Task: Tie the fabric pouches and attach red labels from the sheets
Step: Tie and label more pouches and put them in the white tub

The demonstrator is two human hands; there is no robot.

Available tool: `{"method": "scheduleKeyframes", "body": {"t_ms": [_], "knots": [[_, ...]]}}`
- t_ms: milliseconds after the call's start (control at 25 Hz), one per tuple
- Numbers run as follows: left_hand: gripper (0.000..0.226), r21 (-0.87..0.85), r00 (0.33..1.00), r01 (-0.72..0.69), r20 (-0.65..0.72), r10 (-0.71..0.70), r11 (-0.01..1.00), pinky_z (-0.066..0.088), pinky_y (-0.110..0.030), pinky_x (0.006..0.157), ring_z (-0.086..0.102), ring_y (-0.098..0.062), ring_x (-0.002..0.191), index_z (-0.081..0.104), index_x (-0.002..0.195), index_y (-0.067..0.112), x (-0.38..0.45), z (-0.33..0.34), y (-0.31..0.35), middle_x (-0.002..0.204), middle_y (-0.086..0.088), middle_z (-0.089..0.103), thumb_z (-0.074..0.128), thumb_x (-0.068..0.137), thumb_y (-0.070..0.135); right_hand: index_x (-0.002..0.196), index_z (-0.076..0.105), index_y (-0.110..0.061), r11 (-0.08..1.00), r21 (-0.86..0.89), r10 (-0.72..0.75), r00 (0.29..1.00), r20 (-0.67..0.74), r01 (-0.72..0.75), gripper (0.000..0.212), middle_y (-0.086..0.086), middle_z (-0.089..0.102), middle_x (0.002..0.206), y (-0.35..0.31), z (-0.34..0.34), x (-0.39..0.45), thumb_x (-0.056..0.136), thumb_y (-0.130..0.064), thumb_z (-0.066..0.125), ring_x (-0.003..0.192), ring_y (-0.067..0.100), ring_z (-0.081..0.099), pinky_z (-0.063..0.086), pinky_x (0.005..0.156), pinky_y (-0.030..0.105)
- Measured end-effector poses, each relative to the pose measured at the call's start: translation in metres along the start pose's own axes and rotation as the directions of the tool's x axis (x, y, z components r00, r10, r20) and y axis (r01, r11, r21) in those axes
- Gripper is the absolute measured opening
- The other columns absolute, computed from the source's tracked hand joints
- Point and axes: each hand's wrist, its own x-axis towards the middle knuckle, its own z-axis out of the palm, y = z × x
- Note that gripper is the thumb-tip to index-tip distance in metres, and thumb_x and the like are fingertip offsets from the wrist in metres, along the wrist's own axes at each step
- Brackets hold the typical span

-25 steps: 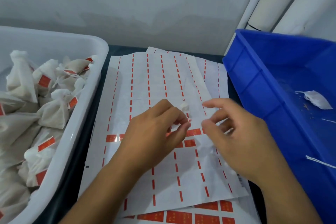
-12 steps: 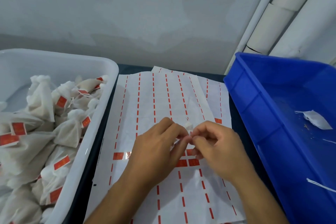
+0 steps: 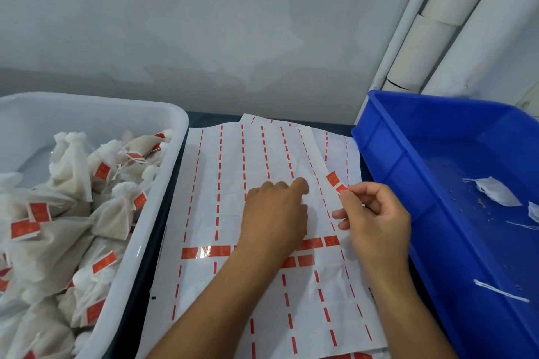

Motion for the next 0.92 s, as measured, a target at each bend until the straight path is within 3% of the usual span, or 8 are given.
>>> {"method": "scheduleKeyframes", "body": {"t_ms": [120, 240, 360, 480, 560, 680, 920], "knots": [[0.018, -0.191, 0.999, 0.036, 0.007, -0.036, 0.981, 0.043, -0.013, 0.072, 0.054, -0.007, 0.08, 0.057, 0.121, 0.041, -0.005, -0.005, -0.005, 0.117, 0.012, 0.065, 0.054, 0.103, 0.037, 0.093, 0.068, -0.024, 1.0, 0.003, 0.006, 1.0, 0.014, -0.006, 0.006, -0.008, 0.075, 0.081, 0.0, -0.002, 0.0, 0.094, -0.021, 0.074, 0.067, 0.012, 0.074, 0.057, 0.055, 0.017], [0.016, -0.362, 0.999, 0.039, 0.012, -0.037, 0.932, 0.036, -0.005, 0.075, 0.055, -0.003, 0.085, 0.063, 0.113, 0.042, -0.021, -0.015, -0.015, 0.116, 0.019, 0.062, 0.054, 0.103, 0.032, 0.093, 0.067, -0.026, 1.0, 0.012, 0.002, 0.999, 0.044, -0.002, 0.007, -0.009, 0.075, 0.081, -0.002, -0.002, -0.002, 0.094, -0.023, 0.073, 0.067, 0.012, 0.073, 0.058, 0.056, 0.018], [0.018, -0.431, 1.0, 0.015, -0.003, -0.018, 0.902, 0.044, -0.007, 0.08, 0.06, -0.001, 0.093, 0.061, 0.111, 0.048, -0.036, -0.027, -0.025, 0.111, 0.026, 0.061, 0.056, 0.102, 0.033, 0.092, 0.067, -0.028, 1.0, 0.024, -0.008, 0.997, 0.083, 0.006, 0.008, -0.01, 0.075, 0.081, -0.005, 0.001, -0.005, 0.094, -0.023, 0.073, 0.067, 0.012, 0.073, 0.057, 0.055, 0.017], [0.021, -0.516, 0.999, 0.043, 0.022, -0.037, 0.856, 0.046, 0.0, 0.064, 0.061, 0.009, 0.096, 0.055, 0.097, 0.051, -0.048, -0.033, -0.036, 0.095, 0.032, 0.062, 0.06, 0.1, 0.032, 0.092, 0.067, -0.028, 0.999, 0.051, -0.015, 0.993, 0.114, 0.01, 0.008, -0.011, 0.075, 0.082, -0.007, 0.002, -0.009, 0.094, -0.023, 0.074, 0.068, 0.013, 0.074, 0.057, 0.056, 0.017], [0.021, -0.591, 0.998, 0.052, 0.015, -0.054, 0.805, 0.046, 0.001, 0.067, 0.057, 0.013, 0.101, 0.056, 0.094, 0.048, -0.053, -0.036, -0.039, 0.095, 0.03, 0.064, 0.062, 0.099, 0.029, 0.093, 0.068, -0.027, 0.997, 0.078, -0.012, 0.991, 0.136, 0.002, 0.008, -0.011, 0.076, 0.084, -0.009, 0.003, -0.011, 0.094, -0.023, 0.074, 0.068, 0.015, 0.074, 0.057, 0.056, 0.018], [0.024, -0.67, 0.999, 0.009, -0.034, -0.042, 0.742, 0.049, -0.004, 0.075, 0.061, 0.004, 0.102, 0.061, 0.088, 0.042, -0.059, -0.039, -0.038, 0.098, 0.028, 0.065, 0.06, 0.1, 0.021, 0.096, 0.068, -0.025, 0.994, 0.105, -0.025, 0.98, 0.196, 0.004, 0.007, -0.009, 0.075, 0.084, -0.009, 0.004, -0.015, 0.094, -0.022, 0.074, 0.068, 0.016, 0.073, 0.057, 0.056, 0.018], [0.05, -0.621, 1.0, -0.001, 0.017, 0.015, 0.784, 0.049, -0.006, 0.089, 0.059, 0.006, 0.108, 0.064, 0.092, 0.057, -0.064, -0.043, -0.04, 0.102, 0.031, 0.063, 0.048, 0.105, 0.011, 0.097, 0.067, -0.036, 0.981, 0.194, -0.035, 0.954, 0.299, -0.025, 0.017, -0.002, 0.072, 0.084, -0.014, 0.008, -0.021, 0.096, -0.019, 0.072, 0.063, 0.019, 0.069, 0.056, 0.056, 0.02]]}}
